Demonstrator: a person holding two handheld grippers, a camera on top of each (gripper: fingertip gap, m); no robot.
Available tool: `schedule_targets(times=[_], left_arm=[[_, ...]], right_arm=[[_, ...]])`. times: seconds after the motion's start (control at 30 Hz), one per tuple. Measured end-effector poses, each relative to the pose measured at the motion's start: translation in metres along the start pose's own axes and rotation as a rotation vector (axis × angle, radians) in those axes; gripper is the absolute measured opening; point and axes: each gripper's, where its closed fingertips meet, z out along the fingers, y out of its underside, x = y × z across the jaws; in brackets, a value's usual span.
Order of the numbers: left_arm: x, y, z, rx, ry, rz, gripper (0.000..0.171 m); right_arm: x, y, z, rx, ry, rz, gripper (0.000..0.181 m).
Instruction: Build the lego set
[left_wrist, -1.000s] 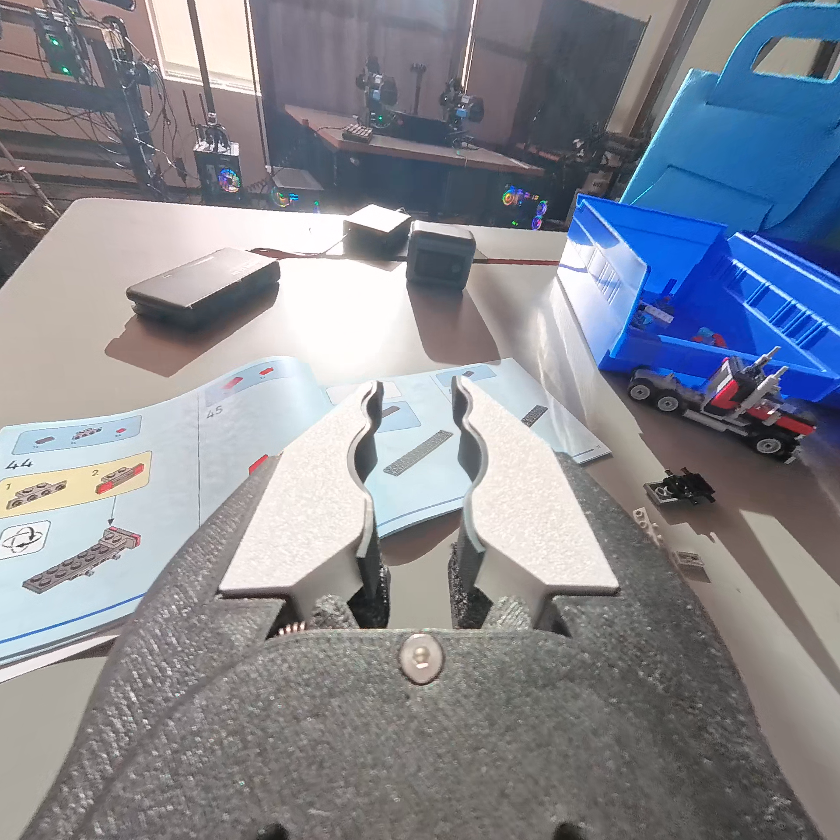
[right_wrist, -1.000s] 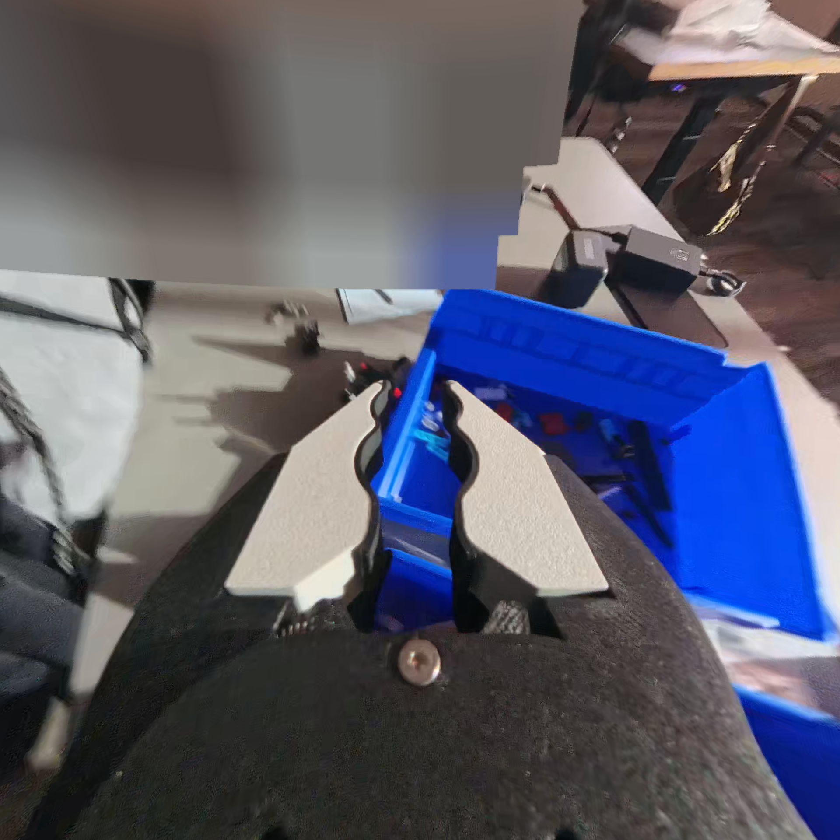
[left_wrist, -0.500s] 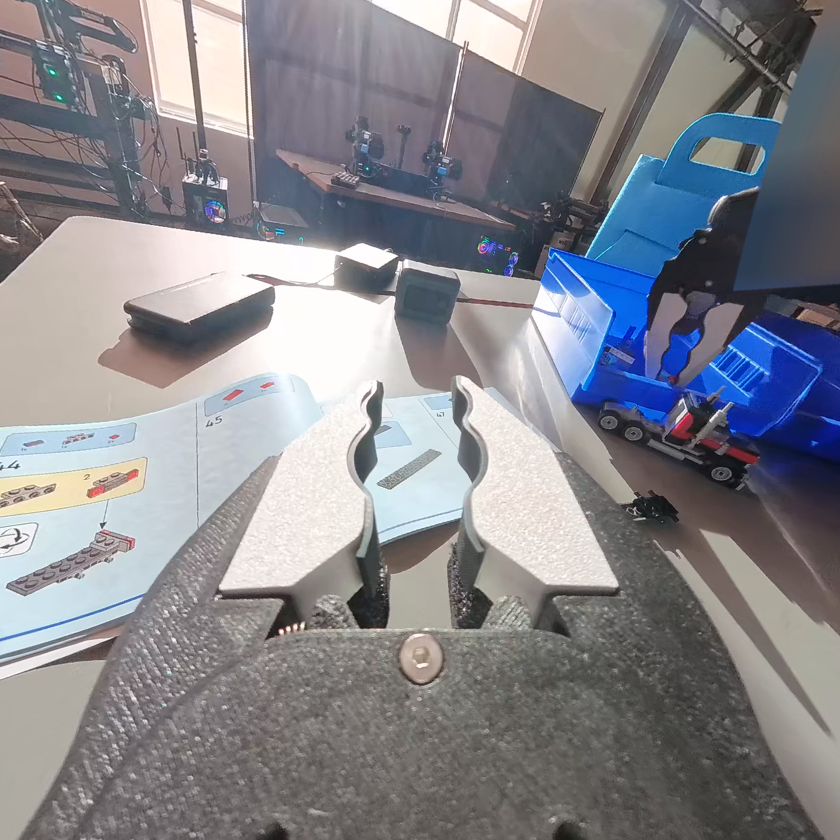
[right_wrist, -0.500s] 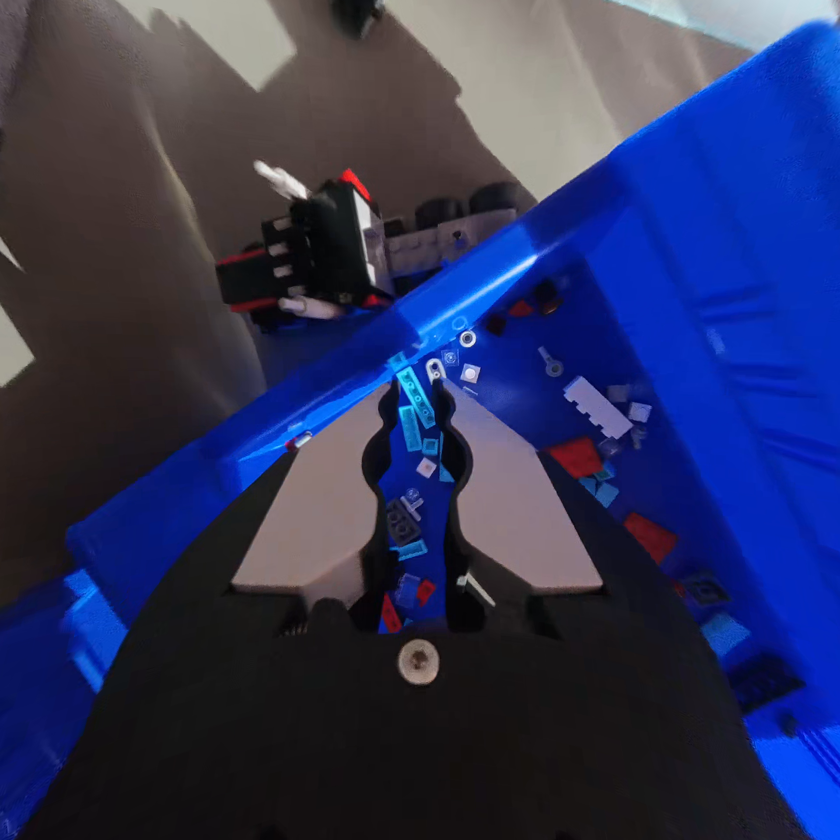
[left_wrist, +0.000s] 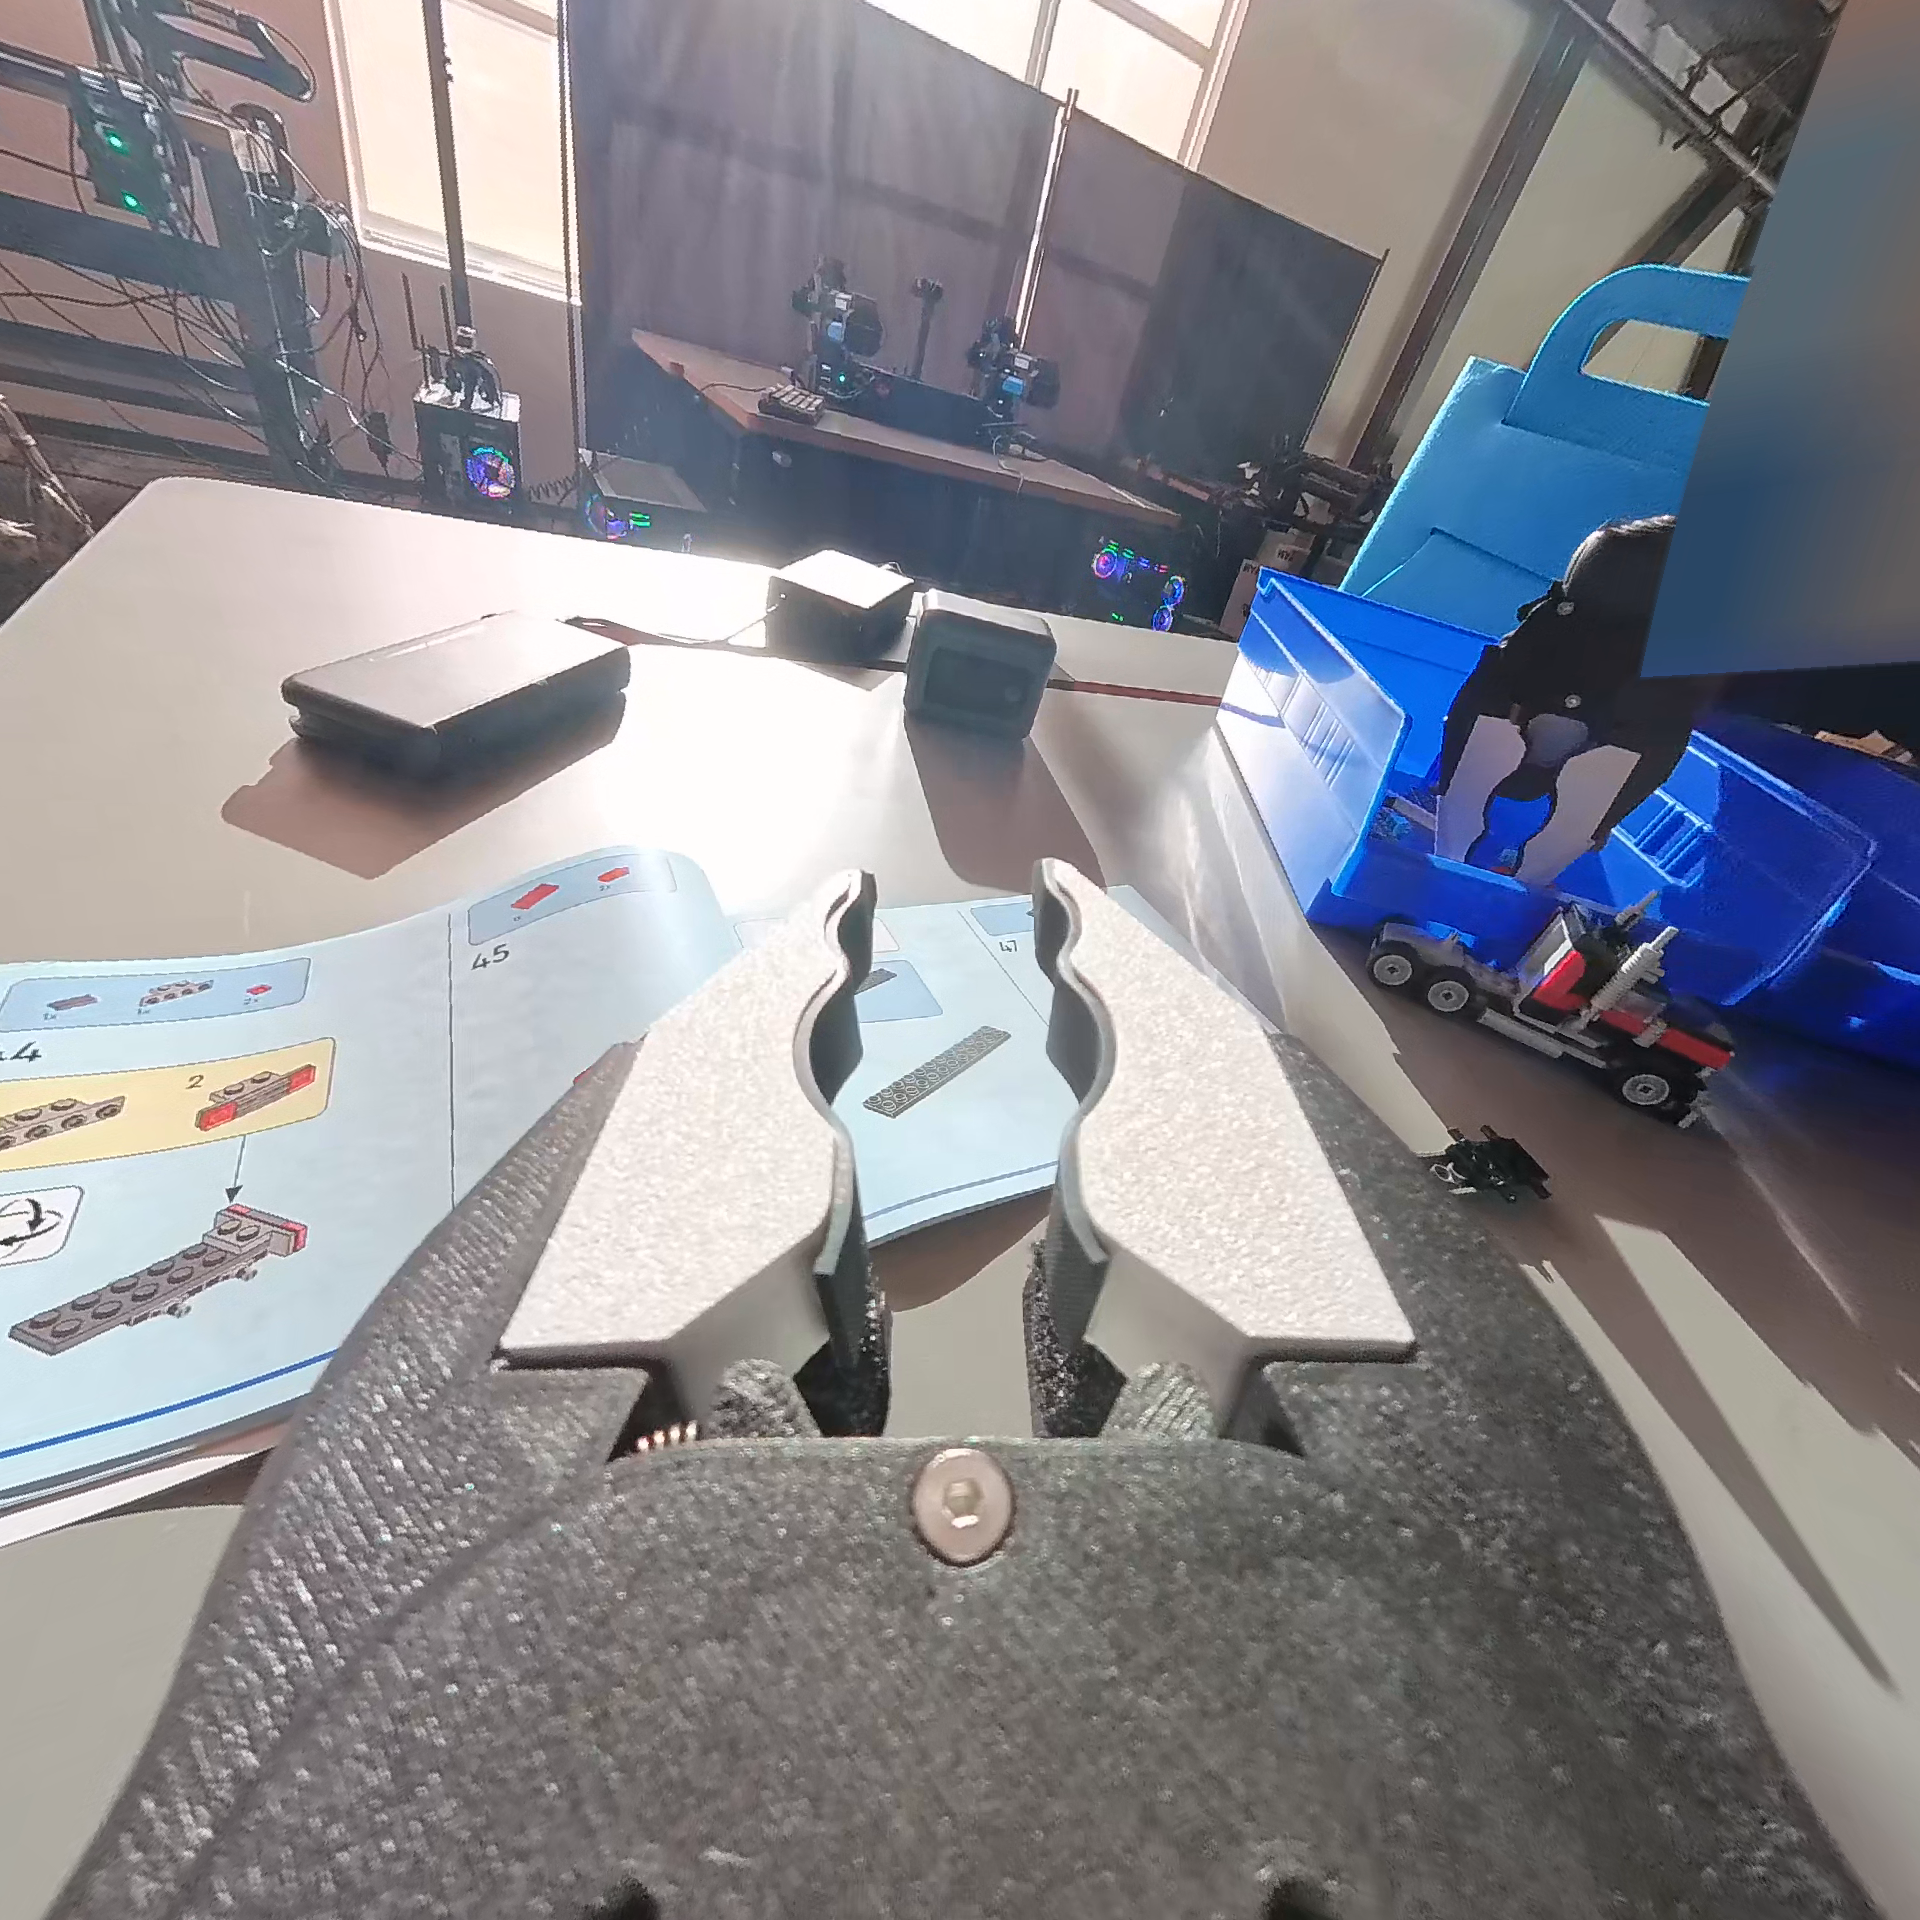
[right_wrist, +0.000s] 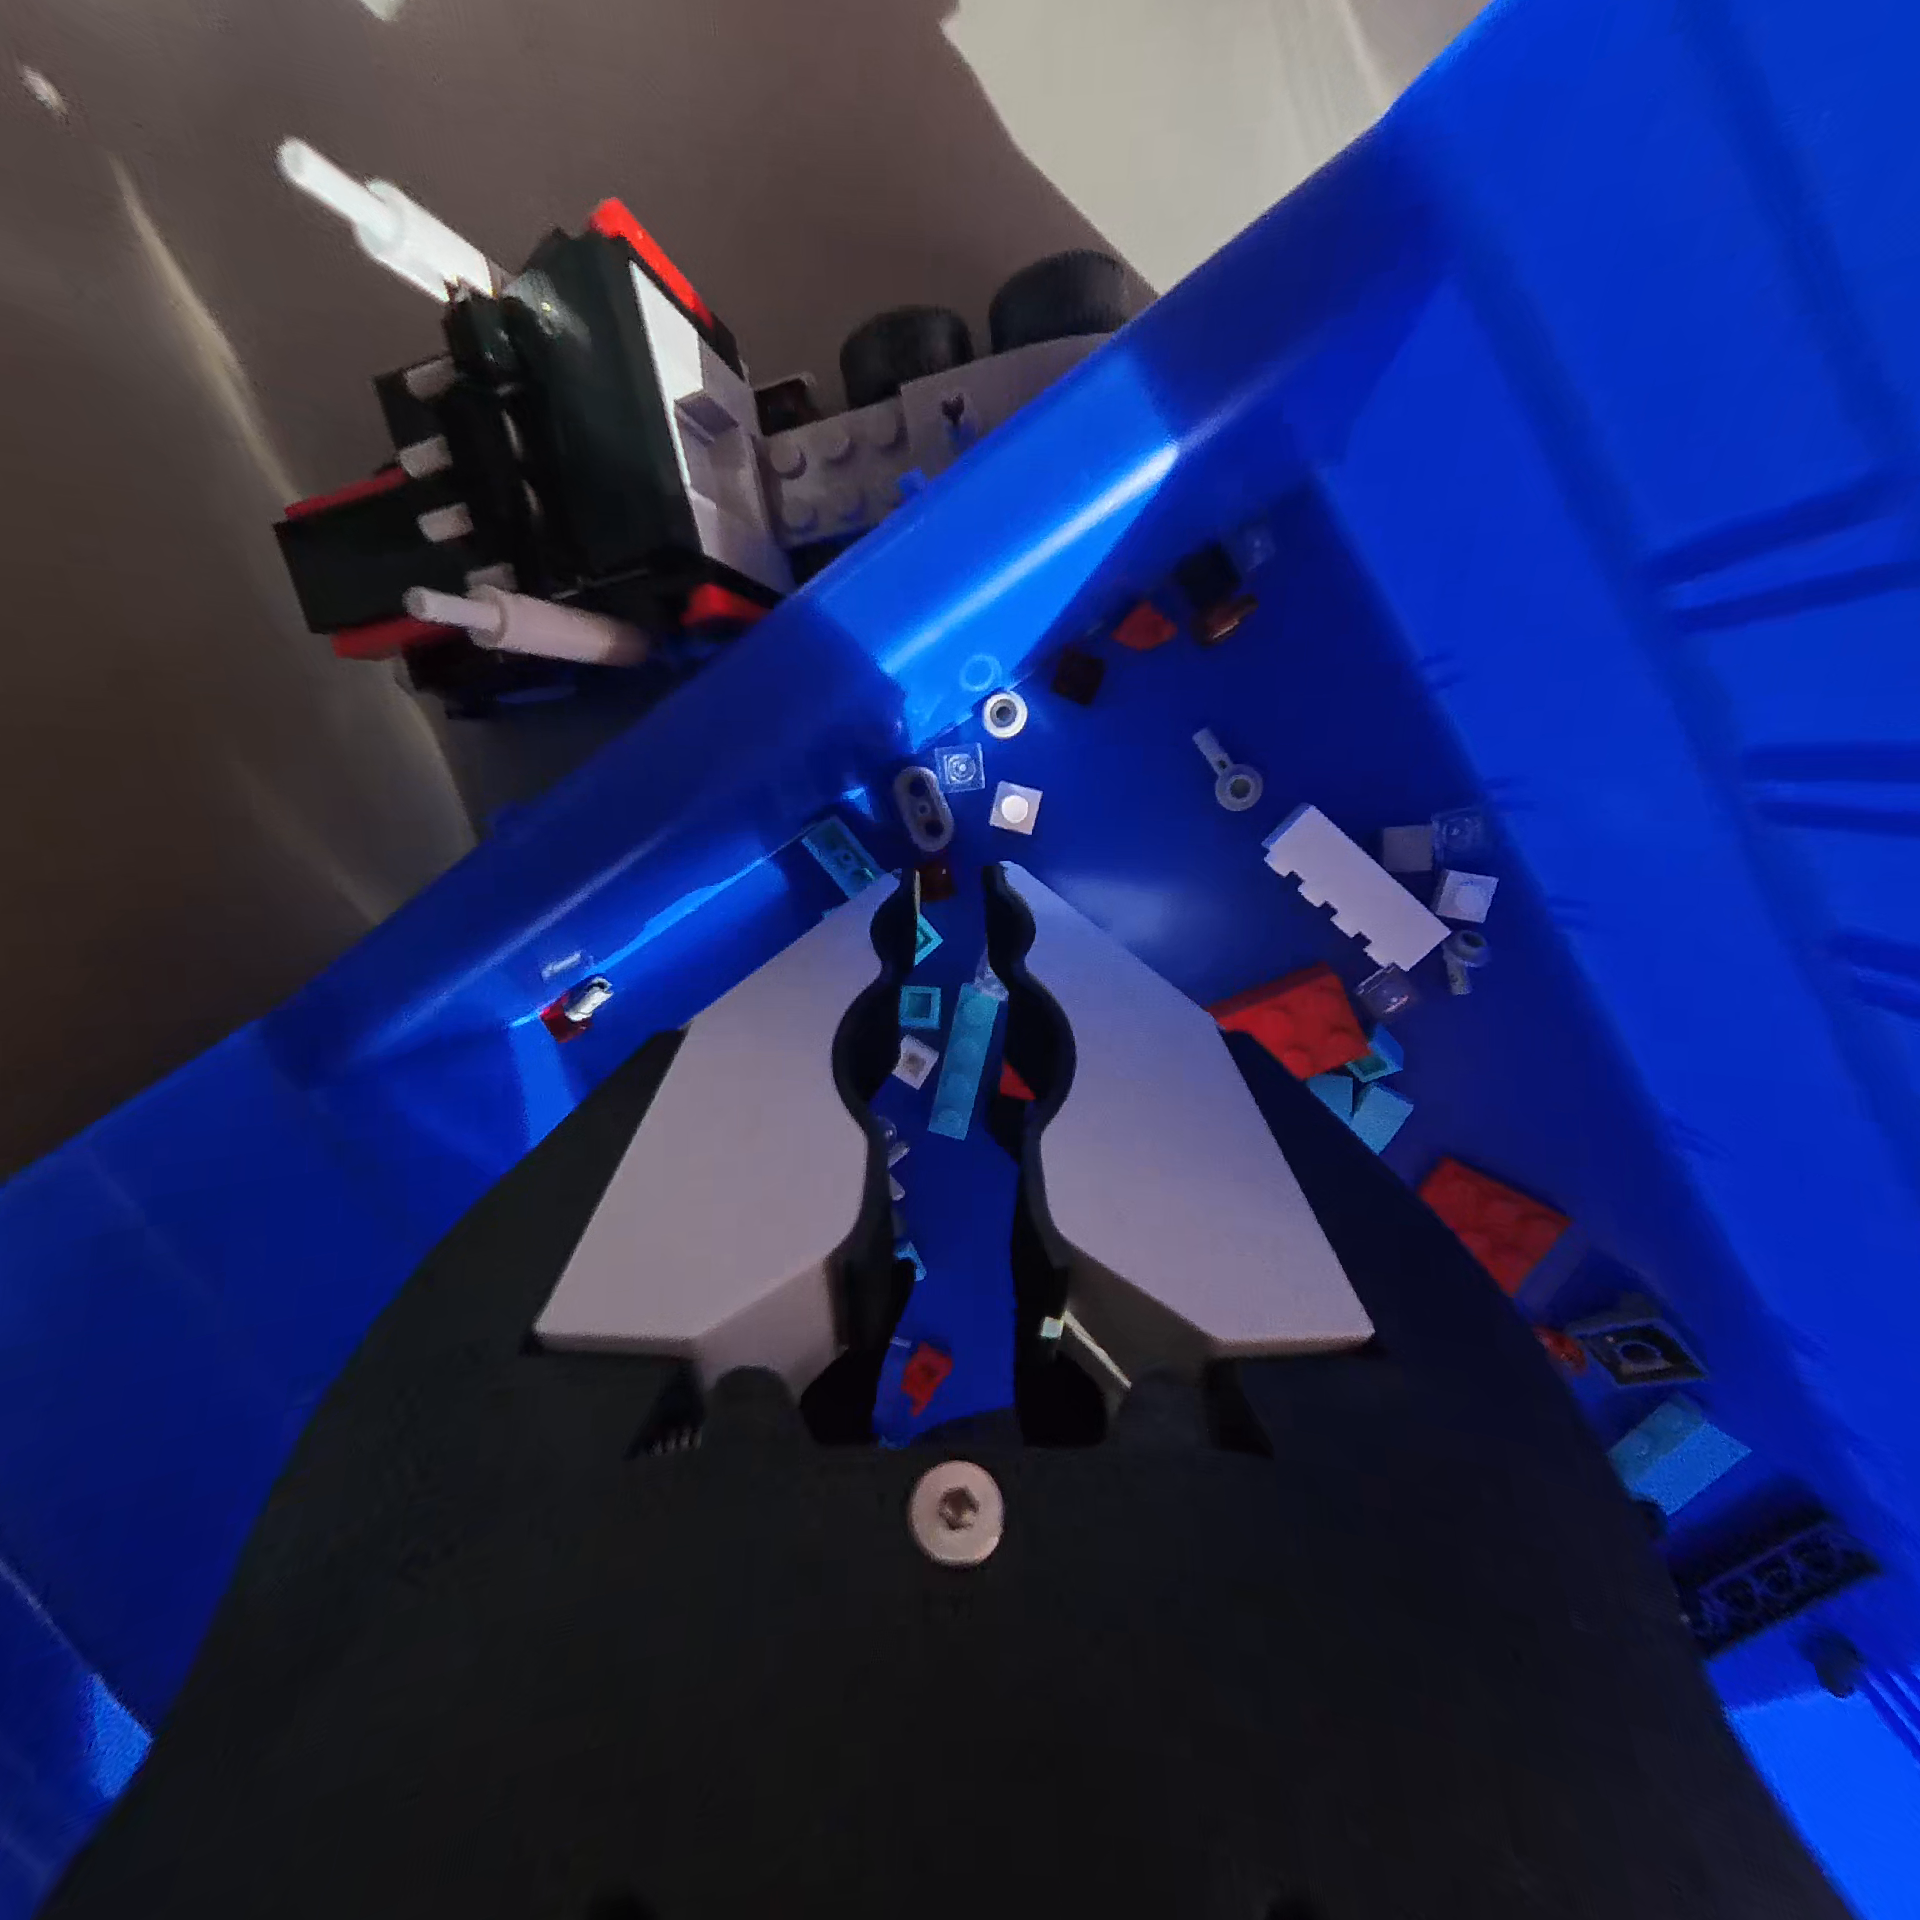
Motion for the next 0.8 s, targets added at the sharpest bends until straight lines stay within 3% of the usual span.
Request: schedule_targets(times=[0.53,0.67,0.8], left_arm=[[0.002,-0.003,-0.003,0.021,0.008,0.007,0.031],[0.002,-0.005,-0.005,0.033,0.015,0.003,0.031],[0.002,-0.007,-0.007,0.046,0.024,-0.009,0.031]], right_arm=[[0.003,0.001,-0.003,-0.002,0.084,-0.002,0.007],[0.006,-0.009,-0.028,0.015,0.172,0.045,0.008],[-0.002,-0.041,-0.065,0.085,0.285,0.13,0.007]])
